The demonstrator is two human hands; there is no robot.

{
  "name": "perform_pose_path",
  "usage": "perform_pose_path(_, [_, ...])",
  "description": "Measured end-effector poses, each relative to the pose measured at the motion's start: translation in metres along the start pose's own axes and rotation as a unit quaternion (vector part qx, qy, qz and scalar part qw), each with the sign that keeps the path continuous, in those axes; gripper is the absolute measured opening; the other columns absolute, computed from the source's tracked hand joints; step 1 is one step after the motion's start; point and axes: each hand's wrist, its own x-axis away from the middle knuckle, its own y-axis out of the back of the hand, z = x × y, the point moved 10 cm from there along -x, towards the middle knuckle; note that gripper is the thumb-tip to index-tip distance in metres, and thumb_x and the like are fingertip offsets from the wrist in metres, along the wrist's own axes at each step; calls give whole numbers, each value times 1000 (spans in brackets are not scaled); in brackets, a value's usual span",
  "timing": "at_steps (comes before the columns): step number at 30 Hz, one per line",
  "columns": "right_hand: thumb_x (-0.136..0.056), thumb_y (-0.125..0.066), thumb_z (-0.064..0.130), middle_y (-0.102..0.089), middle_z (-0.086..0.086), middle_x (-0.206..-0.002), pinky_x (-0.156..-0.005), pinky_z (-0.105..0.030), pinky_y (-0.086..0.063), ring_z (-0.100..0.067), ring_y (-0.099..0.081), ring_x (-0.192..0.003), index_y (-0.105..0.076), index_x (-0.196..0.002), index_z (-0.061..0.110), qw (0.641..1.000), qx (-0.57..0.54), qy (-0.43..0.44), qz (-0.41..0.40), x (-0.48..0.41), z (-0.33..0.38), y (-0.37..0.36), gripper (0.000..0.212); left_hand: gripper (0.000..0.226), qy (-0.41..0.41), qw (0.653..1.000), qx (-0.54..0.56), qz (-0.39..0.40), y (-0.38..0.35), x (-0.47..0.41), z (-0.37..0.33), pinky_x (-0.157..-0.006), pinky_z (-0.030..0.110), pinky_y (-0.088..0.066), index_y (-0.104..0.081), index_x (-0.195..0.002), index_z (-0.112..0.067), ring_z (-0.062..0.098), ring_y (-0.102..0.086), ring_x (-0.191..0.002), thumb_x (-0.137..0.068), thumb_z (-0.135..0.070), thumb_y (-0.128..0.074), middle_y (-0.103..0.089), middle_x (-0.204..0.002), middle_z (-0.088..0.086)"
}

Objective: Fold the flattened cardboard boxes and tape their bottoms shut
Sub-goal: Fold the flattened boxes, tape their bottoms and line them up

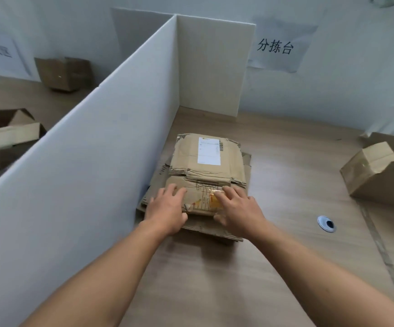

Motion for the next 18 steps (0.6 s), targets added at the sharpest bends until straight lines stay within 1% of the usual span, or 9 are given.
perform_pose_path(2, [-92, -57, 56, -7, 0, -165, -114, -52, -27, -26, 0, -152, -11, -155, 34, 999, -27, -18, 21, -10, 5, -18, 81, 76, -4, 1000, -8, 3, -12, -2, 7, -113, 45, -29, -20, -153, -35, 23, -18, -145, -90, -37, -62, -13, -160, -3])
perform_pose_path(3, [-91, -57, 57, 0, 1, -166, -116, -53, -23, -25, 4, -153, -5, -155, 37, 999, -34, -28, 32, -14, 7, -27, 86, 77, -9, 1000, -16, -2, -16, -3, 10, -114, 45, -27, -18, -154, -35, 22, -15, -146, -91, -35, -62, -9, -162, -3])
perform_pose_path(5, [-89, -59, 58, 3, 1, -166, -116, -56, -21, -25, 4, -153, 1, -155, 42, 998, -32, -42, 45, -18, 7, -42, 91, 74, -23, 999, -32, -16, -19, -5, 16, -114, 42, -27, -19, -154, -35, 21, -16, -146, -93, -34, -60, -10, -163, -5])
perform_pose_path(7, [-89, -60, 56, -4, -1, -165, -112, -55, -27, -25, -4, -151, 0, -155, 41, 998, -17, -46, 45, -18, 7, -51, 91, 71, -26, 999, -29, -22, -23, -4, 21, -113, 42, -29, -21, -154, -34, 20, -21, -145, -94, -37, -59, -16, -162, -6])
perform_pose_path(10, [-93, -59, 43, -30, -8, -153, -95, -48, -44, -31, -29, -141, -22, -152, 33, 999, 25, -27, 20, -18, 10, -51, 71, 69, -6, 1000, 5, -16, -24, 4, 28, -114, 43, -29, -22, -154, -32, 21, -24, -145, -95, -41, -57, -19, -161, -5])
perform_pose_path(12, [-86, -68, 29, -51, -15, -132, -74, -49, -53, -39, -50, -120, -41, -139, 24, 998, 60, -12, -10, -13, 15, -40, 60, 69, 2, 999, 37, -19, -19, 12, 29, -114, 41, -31, -22, -153, -29, 23, -26, -143, -95, -42, -56, -21, -161, -4])
perform_pose_path(14, [-74, -74, 17, -61, -18, -112, -56, -47, -52, -43, -61, -99, -52, -124, 19, 995, 88, -25, -49, -3, 9, -20, 54, 69, 3, 995, 89, -53, -3, 21, 26, -113, 39, -33, -28, -153, -25, 25, -32, -139, -93, -43, -56, -27, -158, -2])
perform_pose_path(16, [-75, -67, 13, -64, -15, -104, -56, -47, -51, -41, -62, -95, -52, -116, 20, 991, 69, -40, -110, 17, 1, 15, 45, 70, -3, 976, 191, -108, 20, 38, 19, -113, 35, -34, -40, -148, -18, 25, -40, -135, -85, -44, -55, -40, -149, 2])
perform_pose_path(18, [-75, -55, 12, -65, -10, -97, -59, -45, -51, -38, -63, -91, -54, -110, 20, 982, 31, -37, -181, 43, -5, 58, 35, 69, -3, 946, 284, -159, 40, 58, 14, -111, 25, -30, -49, -142, -13, 20, -45, -132, -79, -41, -57, -48, -141, 2])
